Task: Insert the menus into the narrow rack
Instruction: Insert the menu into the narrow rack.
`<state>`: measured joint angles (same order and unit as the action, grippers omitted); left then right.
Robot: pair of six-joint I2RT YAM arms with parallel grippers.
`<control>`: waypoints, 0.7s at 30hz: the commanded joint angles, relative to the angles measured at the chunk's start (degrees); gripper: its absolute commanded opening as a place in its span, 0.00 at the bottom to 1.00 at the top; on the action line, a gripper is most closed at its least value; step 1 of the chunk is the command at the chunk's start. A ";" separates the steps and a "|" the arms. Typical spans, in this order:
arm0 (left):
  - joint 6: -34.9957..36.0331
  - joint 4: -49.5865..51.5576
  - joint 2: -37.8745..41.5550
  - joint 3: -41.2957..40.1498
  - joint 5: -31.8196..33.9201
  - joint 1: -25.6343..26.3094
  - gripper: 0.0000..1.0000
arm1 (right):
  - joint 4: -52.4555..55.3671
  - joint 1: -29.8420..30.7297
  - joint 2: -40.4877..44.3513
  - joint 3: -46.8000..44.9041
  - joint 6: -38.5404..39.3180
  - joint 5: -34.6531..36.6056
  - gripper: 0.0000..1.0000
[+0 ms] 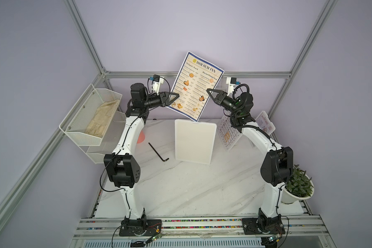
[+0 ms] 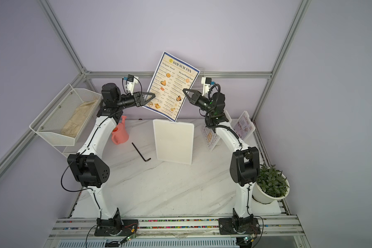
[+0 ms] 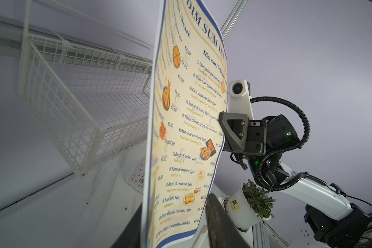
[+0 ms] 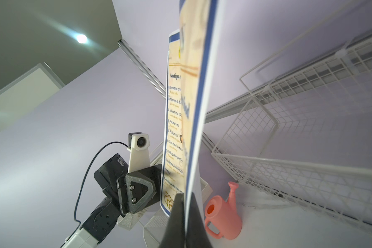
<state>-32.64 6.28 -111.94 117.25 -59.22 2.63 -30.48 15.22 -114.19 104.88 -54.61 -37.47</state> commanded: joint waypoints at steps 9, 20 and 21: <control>-1.33 -3.46 4.05 0.92 -0.66 -0.31 0.40 | -3.12 0.01 3.40 -2.46 -2.40 1.35 0.00; -2.33 -4.51 4.12 1.47 -0.85 -0.28 0.40 | -4.15 -0.02 4.09 -2.55 -5.07 2.14 0.00; -2.34 -4.45 4.10 1.42 -0.82 -0.26 0.40 | -4.15 -0.02 4.11 -2.70 -5.24 2.14 0.00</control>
<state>-33.93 4.16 -111.83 117.25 -59.37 2.63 -32.01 15.22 -112.44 102.80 -58.04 -36.25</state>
